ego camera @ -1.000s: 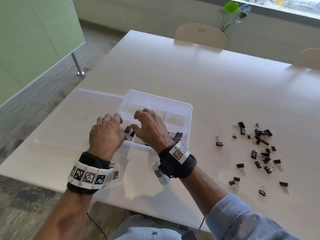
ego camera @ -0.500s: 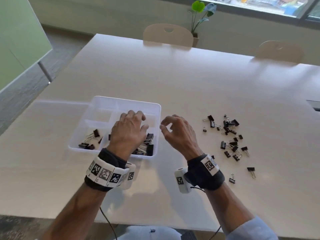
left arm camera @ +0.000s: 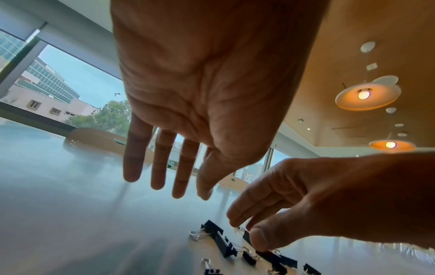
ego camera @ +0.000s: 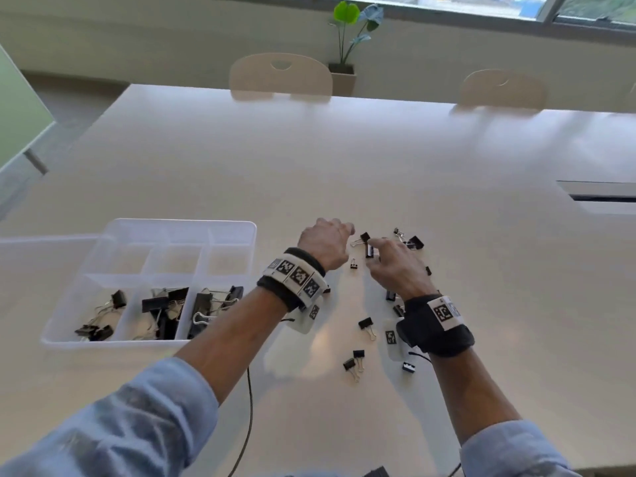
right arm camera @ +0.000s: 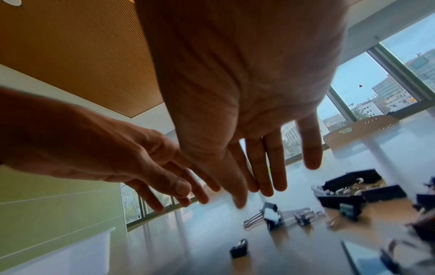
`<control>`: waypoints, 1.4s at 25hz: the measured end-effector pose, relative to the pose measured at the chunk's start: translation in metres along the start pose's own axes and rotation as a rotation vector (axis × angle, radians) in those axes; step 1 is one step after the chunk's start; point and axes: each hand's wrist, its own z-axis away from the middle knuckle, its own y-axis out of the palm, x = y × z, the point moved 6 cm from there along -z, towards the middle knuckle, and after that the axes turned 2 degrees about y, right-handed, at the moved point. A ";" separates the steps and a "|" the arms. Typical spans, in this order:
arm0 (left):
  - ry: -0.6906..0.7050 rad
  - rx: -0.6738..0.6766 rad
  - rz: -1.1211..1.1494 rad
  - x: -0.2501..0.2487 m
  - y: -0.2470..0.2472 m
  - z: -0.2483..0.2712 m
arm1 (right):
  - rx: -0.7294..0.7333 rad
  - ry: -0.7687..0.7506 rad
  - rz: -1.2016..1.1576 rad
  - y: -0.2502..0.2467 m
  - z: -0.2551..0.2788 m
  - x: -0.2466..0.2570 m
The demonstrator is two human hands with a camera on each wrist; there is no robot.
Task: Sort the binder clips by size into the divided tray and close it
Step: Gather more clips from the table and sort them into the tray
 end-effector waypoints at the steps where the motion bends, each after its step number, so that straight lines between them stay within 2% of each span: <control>1: 0.029 0.026 -0.020 -0.007 0.004 -0.014 | 0.058 -0.007 0.029 0.002 -0.004 -0.003; 4: 0.101 0.082 -0.056 -0.019 0.018 -0.044 | 0.117 -0.019 0.119 0.013 -0.012 -0.010; 7: 0.116 0.111 -0.072 -0.020 0.034 -0.057 | 0.072 -0.022 0.120 0.021 -0.015 -0.017; 13: 0.032 -0.061 -0.028 -0.007 0.040 -0.060 | -0.035 -0.009 0.047 0.021 -0.015 -0.015; 21: 0.009 -0.170 0.049 0.003 0.030 -0.045 | -0.053 0.002 0.079 0.019 -0.018 -0.008; 26: 0.000 -0.307 0.192 0.013 -0.003 -0.002 | -0.145 -0.029 0.027 -0.006 -0.006 0.013; 29: 0.017 -0.406 0.261 0.020 -0.021 0.040 | -0.210 -0.081 -0.087 -0.020 0.004 0.037; 32: 0.014 -0.481 0.272 0.039 -0.039 0.090 | -0.193 -0.171 -0.219 -0.020 0.019 0.076; 35: -0.057 -0.548 0.275 0.069 -0.055 0.139 | -0.146 -0.264 -0.292 -0.008 0.031 0.121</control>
